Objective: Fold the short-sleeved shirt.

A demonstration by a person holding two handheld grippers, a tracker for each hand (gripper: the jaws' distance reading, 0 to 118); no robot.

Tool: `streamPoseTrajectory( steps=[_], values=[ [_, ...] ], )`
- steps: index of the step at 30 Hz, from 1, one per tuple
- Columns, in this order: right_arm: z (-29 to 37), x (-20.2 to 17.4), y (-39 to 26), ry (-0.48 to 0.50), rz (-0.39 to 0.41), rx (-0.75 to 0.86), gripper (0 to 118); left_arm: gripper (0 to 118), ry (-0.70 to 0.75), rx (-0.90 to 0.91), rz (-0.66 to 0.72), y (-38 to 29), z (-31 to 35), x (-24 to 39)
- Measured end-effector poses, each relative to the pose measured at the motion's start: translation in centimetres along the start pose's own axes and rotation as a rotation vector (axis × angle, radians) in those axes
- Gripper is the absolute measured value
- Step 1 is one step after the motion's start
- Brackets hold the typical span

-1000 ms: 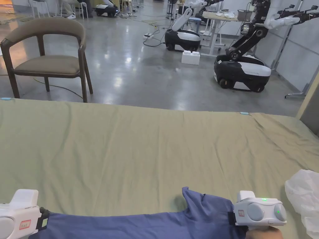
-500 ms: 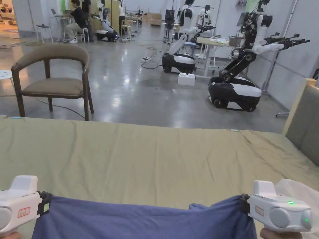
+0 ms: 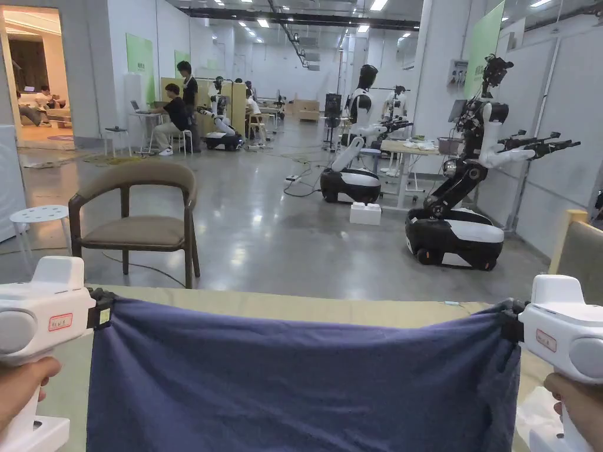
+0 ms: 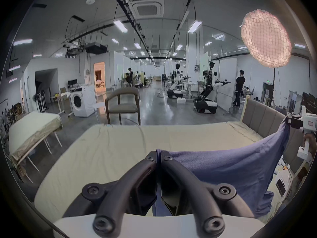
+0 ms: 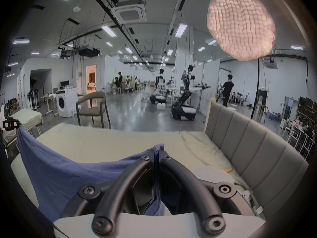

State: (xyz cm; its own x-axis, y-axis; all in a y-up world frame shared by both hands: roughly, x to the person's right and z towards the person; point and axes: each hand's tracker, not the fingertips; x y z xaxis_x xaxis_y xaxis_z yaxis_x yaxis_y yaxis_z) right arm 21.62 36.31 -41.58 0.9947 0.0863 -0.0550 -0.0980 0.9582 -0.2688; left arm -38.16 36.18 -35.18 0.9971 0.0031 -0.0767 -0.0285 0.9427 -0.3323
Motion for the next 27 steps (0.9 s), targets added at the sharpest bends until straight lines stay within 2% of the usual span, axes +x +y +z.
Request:
streamPoseTrajectory(
  steps=[8,15,17,21,27],
  values=[
    [1.5,-1.2,10.0,-0.028,0.028,0.118,2,0,0.035,0.09,-0.028,9.7,0.5,-0.6],
    [-0.7,-1.3,17.7,-0.035,-0.001,0.167,2,0,0.069,0.15,-0.053,17.5,-0.5,-1.1],
    [-1.8,-1.5,19.4,-0.043,0.012,0.179,2,0,0.08,0.165,-0.061,19.3,-0.9,-1.2],
    [-3.7,-1.5,21.8,-0.041,0.018,0.204,2,0,0.097,0.185,-0.08,21.7,-2.2,-1.5],
    [-6.3,-1.3,22.6,-0.032,-0.008,0.227,2,0,0.116,0.192,-0.101,21.8,-2.6,0.8]
  ],
)
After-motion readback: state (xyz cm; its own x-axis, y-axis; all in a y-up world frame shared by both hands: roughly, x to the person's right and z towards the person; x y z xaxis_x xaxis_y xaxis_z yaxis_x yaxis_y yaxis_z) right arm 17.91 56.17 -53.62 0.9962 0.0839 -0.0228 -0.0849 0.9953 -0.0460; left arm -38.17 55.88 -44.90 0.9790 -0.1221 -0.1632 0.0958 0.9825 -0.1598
